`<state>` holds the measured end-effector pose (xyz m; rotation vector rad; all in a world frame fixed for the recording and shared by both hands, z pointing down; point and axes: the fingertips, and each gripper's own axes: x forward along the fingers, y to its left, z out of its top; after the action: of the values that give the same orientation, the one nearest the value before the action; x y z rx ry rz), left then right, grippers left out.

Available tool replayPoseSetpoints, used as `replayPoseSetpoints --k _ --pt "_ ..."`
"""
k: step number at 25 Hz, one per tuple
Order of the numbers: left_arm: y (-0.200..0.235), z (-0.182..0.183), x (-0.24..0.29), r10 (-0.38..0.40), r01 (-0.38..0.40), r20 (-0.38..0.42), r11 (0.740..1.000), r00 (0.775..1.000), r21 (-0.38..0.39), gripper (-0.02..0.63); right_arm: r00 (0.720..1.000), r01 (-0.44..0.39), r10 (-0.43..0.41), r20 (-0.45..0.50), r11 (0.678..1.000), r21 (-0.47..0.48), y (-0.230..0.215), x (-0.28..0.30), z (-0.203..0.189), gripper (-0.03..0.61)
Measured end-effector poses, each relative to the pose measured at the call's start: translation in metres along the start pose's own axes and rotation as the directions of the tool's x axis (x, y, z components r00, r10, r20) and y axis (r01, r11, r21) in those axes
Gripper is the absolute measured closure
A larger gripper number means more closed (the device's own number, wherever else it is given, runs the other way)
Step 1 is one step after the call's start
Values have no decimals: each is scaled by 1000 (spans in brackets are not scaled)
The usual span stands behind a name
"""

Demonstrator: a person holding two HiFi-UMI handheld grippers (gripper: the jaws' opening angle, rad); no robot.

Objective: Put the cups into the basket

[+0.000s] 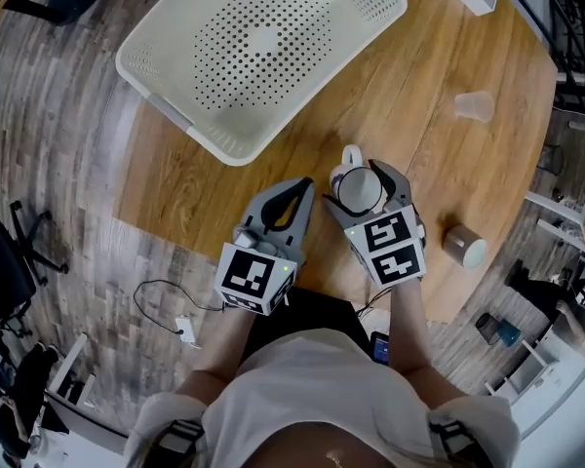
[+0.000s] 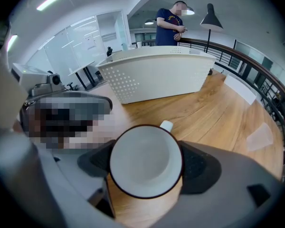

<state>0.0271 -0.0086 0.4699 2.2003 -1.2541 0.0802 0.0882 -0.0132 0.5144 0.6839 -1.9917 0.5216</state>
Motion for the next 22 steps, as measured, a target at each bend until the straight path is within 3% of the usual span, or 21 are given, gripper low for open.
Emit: replayPoseSetpoints --k 22 --pt "-22 10 -10 80 -83 24 989 996 122 607 996 -44 52 76 994 -100 5 -34 8 181"
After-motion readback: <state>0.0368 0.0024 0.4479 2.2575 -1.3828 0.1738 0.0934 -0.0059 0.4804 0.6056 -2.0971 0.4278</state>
